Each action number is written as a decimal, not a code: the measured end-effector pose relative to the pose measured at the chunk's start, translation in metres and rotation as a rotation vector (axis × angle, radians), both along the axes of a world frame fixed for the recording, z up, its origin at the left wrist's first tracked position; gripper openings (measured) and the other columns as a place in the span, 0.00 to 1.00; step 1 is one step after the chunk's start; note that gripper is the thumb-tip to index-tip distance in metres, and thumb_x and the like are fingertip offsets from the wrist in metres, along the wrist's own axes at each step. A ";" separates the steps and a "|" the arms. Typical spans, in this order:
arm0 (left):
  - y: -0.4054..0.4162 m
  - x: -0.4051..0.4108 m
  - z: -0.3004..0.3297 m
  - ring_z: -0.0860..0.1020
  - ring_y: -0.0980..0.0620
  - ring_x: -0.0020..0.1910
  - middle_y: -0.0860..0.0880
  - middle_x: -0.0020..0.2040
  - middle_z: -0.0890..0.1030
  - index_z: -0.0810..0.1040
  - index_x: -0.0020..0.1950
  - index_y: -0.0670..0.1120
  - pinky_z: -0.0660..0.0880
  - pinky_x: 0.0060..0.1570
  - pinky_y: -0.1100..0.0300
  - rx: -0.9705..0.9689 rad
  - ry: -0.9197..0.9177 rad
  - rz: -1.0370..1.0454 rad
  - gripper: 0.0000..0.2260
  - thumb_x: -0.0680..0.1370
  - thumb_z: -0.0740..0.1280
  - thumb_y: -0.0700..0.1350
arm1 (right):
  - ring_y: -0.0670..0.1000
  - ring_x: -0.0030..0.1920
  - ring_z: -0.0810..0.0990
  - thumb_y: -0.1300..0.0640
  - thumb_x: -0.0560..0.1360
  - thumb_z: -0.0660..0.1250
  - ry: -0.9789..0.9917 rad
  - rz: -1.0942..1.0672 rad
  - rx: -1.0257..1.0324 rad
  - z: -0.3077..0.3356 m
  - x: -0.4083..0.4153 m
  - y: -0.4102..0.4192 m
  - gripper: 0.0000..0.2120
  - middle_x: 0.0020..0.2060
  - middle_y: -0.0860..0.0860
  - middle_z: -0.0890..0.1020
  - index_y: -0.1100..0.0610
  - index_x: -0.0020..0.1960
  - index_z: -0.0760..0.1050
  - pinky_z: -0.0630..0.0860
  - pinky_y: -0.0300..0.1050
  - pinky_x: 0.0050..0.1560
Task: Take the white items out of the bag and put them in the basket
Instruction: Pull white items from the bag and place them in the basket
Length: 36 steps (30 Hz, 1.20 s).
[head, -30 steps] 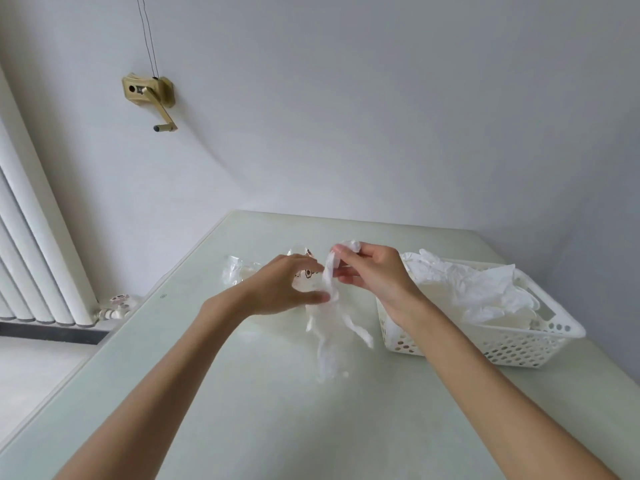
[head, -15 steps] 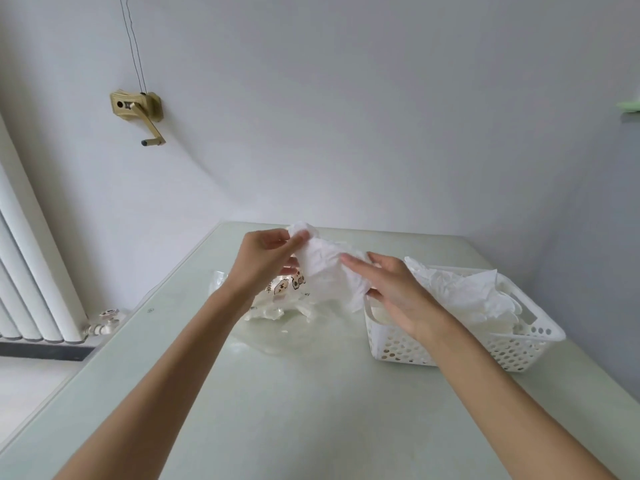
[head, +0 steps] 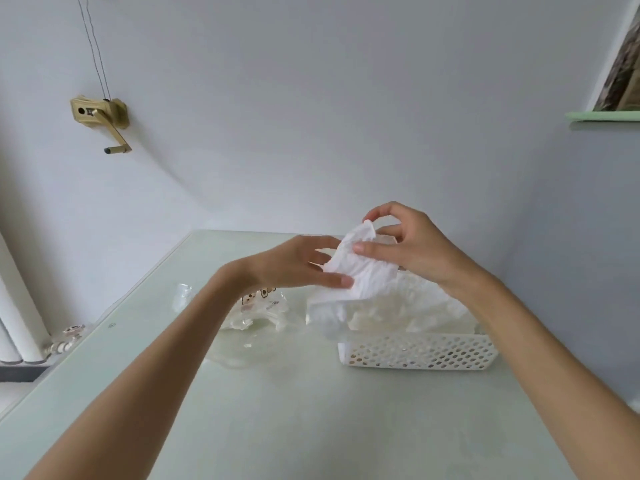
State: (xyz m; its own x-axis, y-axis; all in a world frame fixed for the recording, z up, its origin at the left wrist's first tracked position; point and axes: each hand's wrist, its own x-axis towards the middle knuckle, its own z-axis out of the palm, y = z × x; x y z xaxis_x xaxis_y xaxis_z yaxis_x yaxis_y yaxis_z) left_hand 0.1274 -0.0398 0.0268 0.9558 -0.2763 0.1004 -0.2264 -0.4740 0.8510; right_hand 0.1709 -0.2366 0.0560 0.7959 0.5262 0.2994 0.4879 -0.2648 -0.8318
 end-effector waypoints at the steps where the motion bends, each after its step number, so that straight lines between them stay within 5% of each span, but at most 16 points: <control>1: -0.004 0.004 -0.002 0.82 0.55 0.51 0.50 0.53 0.84 0.78 0.62 0.49 0.77 0.50 0.63 0.003 -0.034 0.016 0.18 0.73 0.74 0.45 | 0.43 0.31 0.79 0.57 0.70 0.75 0.008 -0.036 -0.010 0.001 0.002 -0.009 0.15 0.38 0.53 0.84 0.55 0.54 0.74 0.71 0.33 0.29; 4: -0.016 0.012 -0.006 0.80 0.57 0.39 0.52 0.40 0.82 0.81 0.49 0.45 0.76 0.41 0.64 -0.018 -0.107 0.080 0.09 0.71 0.76 0.44 | 0.44 0.32 0.79 0.52 0.72 0.73 0.006 -0.144 -0.039 0.000 0.010 -0.033 0.09 0.31 0.45 0.84 0.55 0.49 0.80 0.74 0.36 0.36; 7: -0.031 0.014 -0.010 0.75 0.56 0.31 0.53 0.32 0.77 0.78 0.39 0.42 0.71 0.33 0.65 -0.029 -0.141 0.097 0.10 0.69 0.78 0.44 | 0.36 0.30 0.75 0.52 0.75 0.69 -0.020 -0.162 0.009 -0.002 0.015 -0.045 0.06 0.27 0.39 0.80 0.55 0.45 0.80 0.71 0.27 0.37; 9: -0.041 0.014 -0.010 0.78 0.57 0.33 0.54 0.34 0.79 0.80 0.42 0.42 0.74 0.34 0.65 -0.059 -0.153 0.129 0.13 0.69 0.78 0.49 | 0.36 0.34 0.76 0.53 0.77 0.66 -0.008 -0.157 0.090 -0.002 0.015 -0.050 0.07 0.32 0.40 0.81 0.55 0.45 0.79 0.71 0.25 0.40; 13: -0.051 0.014 -0.004 0.82 0.58 0.46 0.58 0.45 0.83 0.81 0.53 0.51 0.76 0.47 0.65 -0.193 -0.124 0.095 0.22 0.71 0.66 0.66 | 0.45 0.46 0.78 0.52 0.78 0.64 -0.053 -0.175 0.105 0.001 0.014 -0.053 0.07 0.44 0.46 0.82 0.55 0.46 0.78 0.71 0.38 0.54; 18: -0.057 0.020 0.005 0.79 0.55 0.34 0.52 0.36 0.81 0.76 0.50 0.45 0.74 0.35 0.64 -0.282 -0.189 0.120 0.09 0.76 0.70 0.50 | 0.56 0.43 0.75 0.48 0.72 0.69 0.114 -0.023 0.196 0.007 0.012 -0.059 0.09 0.39 0.55 0.77 0.52 0.38 0.75 0.69 0.53 0.52; 22: -0.061 0.020 0.010 0.77 0.63 0.33 0.56 0.37 0.79 0.74 0.63 0.51 0.71 0.34 0.70 -0.094 -0.225 0.036 0.14 0.78 0.68 0.47 | 0.56 0.35 0.58 0.57 0.75 0.70 -0.078 -0.140 0.189 0.008 0.013 -0.064 0.23 0.31 0.54 0.59 0.52 0.32 0.57 0.59 0.44 0.36; 24: -0.064 0.020 0.008 0.79 0.63 0.37 0.57 0.41 0.81 0.77 0.59 0.47 0.73 0.37 0.70 -0.069 -0.184 -0.026 0.11 0.78 0.67 0.47 | 0.51 0.33 0.57 0.58 0.75 0.69 -0.110 -0.170 0.252 0.010 0.014 -0.066 0.23 0.29 0.49 0.59 0.51 0.31 0.57 0.57 0.43 0.34; 26: -0.066 0.023 0.001 0.79 0.63 0.53 0.58 0.56 0.80 0.79 0.57 0.52 0.74 0.52 0.66 -0.055 -0.170 -0.029 0.12 0.75 0.71 0.52 | 0.47 0.32 0.60 0.58 0.76 0.68 -0.133 -0.196 0.279 0.011 0.016 -0.068 0.21 0.28 0.47 0.62 0.51 0.32 0.59 0.60 0.40 0.34; 28: -0.066 0.028 -0.004 0.65 0.63 0.70 0.61 0.72 0.64 0.77 0.55 0.63 0.63 0.67 0.60 0.019 -0.226 0.040 0.18 0.66 0.74 0.62 | 0.45 0.32 0.66 0.58 0.77 0.66 -0.130 -0.191 0.293 0.013 0.016 -0.069 0.16 0.30 0.45 0.68 0.52 0.35 0.63 0.65 0.39 0.36; 30: -0.068 0.027 0.001 0.57 0.62 0.74 0.63 0.75 0.57 0.76 0.53 0.66 0.57 0.68 0.59 0.024 -0.242 0.060 0.21 0.63 0.73 0.66 | 0.44 0.36 0.72 0.59 0.78 0.65 -0.109 -0.131 0.285 0.015 0.015 -0.067 0.10 0.34 0.45 0.73 0.52 0.40 0.67 0.70 0.39 0.41; 32: -0.073 0.026 0.005 0.66 0.63 0.69 0.61 0.71 0.67 0.76 0.55 0.62 0.62 0.66 0.61 -0.055 -0.203 0.021 0.20 0.67 0.72 0.65 | 0.44 0.38 0.75 0.60 0.79 0.64 -0.121 -0.085 0.276 0.016 0.014 -0.064 0.07 0.37 0.45 0.76 0.53 0.44 0.68 0.73 0.39 0.43; 36: -0.080 0.025 0.010 0.83 0.54 0.46 0.51 0.48 0.84 0.79 0.56 0.48 0.78 0.45 0.61 -0.210 -0.178 -0.038 0.10 0.76 0.70 0.47 | 0.42 0.38 0.75 0.59 0.78 0.66 -0.262 -0.123 0.277 0.022 0.012 -0.060 0.06 0.39 0.46 0.78 0.52 0.47 0.69 0.73 0.36 0.41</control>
State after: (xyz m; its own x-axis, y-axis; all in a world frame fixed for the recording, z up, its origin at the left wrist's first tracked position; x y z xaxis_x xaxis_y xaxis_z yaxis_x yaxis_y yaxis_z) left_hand 0.1525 -0.1202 0.0372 0.9076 -0.2667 0.3243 -0.3949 -0.2799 0.8750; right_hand 0.1826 -0.2969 0.0782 0.7259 0.3020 0.6180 0.6717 -0.1176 -0.7315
